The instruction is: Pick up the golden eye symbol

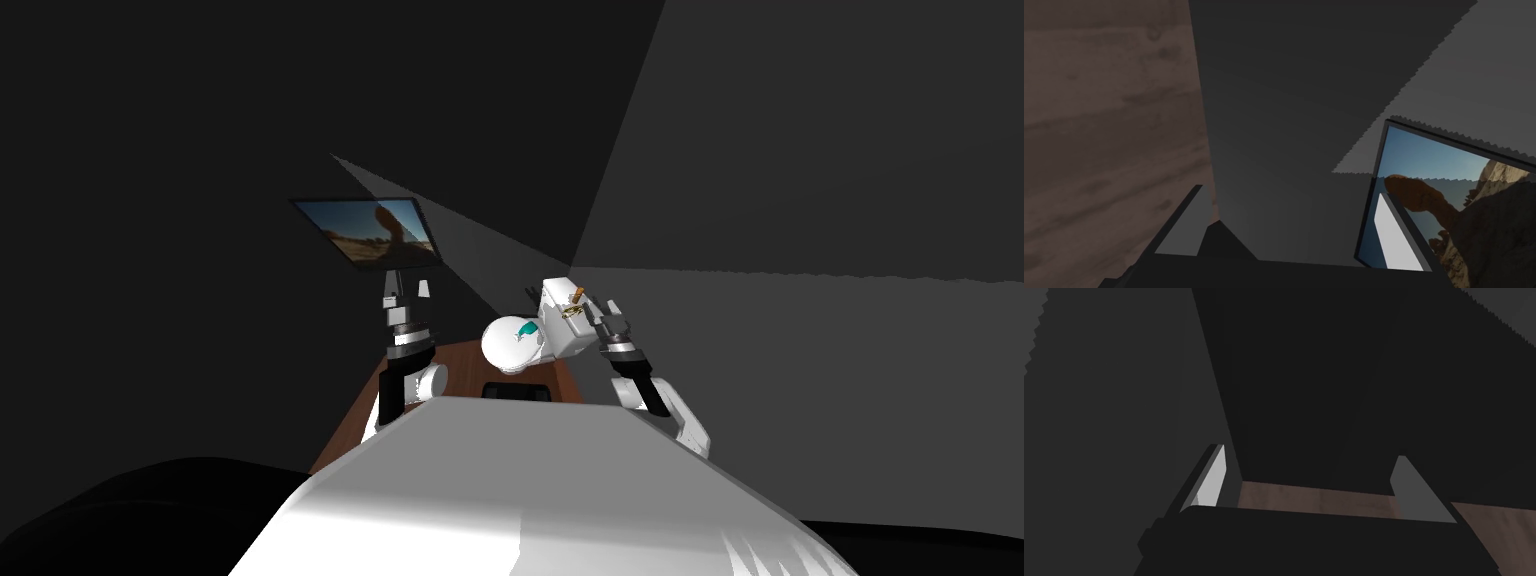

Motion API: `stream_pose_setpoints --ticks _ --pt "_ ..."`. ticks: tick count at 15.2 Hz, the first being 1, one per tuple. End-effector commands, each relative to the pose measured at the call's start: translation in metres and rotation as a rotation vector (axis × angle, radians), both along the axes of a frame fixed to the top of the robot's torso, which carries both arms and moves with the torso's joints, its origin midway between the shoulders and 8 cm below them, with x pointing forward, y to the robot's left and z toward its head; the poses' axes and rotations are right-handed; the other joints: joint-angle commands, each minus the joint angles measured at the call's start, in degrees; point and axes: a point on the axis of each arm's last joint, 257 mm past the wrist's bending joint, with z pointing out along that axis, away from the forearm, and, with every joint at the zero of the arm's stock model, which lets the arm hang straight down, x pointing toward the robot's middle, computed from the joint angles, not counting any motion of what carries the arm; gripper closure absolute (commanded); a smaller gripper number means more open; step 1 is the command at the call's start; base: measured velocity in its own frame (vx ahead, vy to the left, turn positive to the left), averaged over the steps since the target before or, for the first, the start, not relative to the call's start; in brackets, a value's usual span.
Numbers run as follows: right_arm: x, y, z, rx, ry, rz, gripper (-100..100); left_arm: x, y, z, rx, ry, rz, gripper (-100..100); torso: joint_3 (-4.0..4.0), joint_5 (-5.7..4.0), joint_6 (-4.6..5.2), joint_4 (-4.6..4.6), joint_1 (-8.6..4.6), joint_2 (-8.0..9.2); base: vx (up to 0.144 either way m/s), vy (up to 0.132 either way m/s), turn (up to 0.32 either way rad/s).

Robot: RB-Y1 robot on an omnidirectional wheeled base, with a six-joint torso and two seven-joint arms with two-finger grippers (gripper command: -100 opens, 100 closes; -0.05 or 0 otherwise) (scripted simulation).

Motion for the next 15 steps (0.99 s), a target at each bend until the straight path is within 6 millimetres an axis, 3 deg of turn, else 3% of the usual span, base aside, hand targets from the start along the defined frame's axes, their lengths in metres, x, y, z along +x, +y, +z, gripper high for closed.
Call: stream_pose_setpoints --ticks 1,7,8,11,12,15 --pt "0.003 -0.007 -0.011 -0.068 0.009 -0.033 -100 0.000 0.000 0.000 0.000 0.000 0.000 0 0.00 0.00 0.00 0.00 0.00 0.00 0.006 -0.001 0.040" --pt "0.006 -0.014 -0.021 -0.187 0.010 -0.085 -100 0.000 0.000 0.000 0.000 0.000 0.000 0 -0.01 0.00 0.00 0.00 -0.01 -0.01 0.008 -0.002 0.032" --pt "0.008 -0.020 -0.031 -0.234 0.023 -0.109 -100 0.000 0.000 0.000 0.000 0.000 0.000 0 0.00 0.00 0.00 0.00 0.00 0.00 0.006 -0.001 0.040" --pt "0.008 -0.020 -0.031 -0.273 0.017 -0.124 -100 0.000 0.000 0.000 0.000 0.000 0.000 0 0.00 0.00 0.00 0.00 0.00 -0.01 0.004 -0.001 0.024" --pt "0.011 -0.026 -0.041 -0.322 0.029 -0.148 -100 0.000 0.000 0.000 0.000 0.000 0.000 0 0.00 0.00 0.00 0.00 0.00 0.00 0.007 -0.001 0.045" --pt "0.011 -0.026 -0.041 -0.357 0.024 -0.161 -100 0.000 0.000 0.000 0.000 0.000 0.000 0 0.00 0.00 0.00 0.00 0.00 -0.01 0.005 -0.001 0.027"
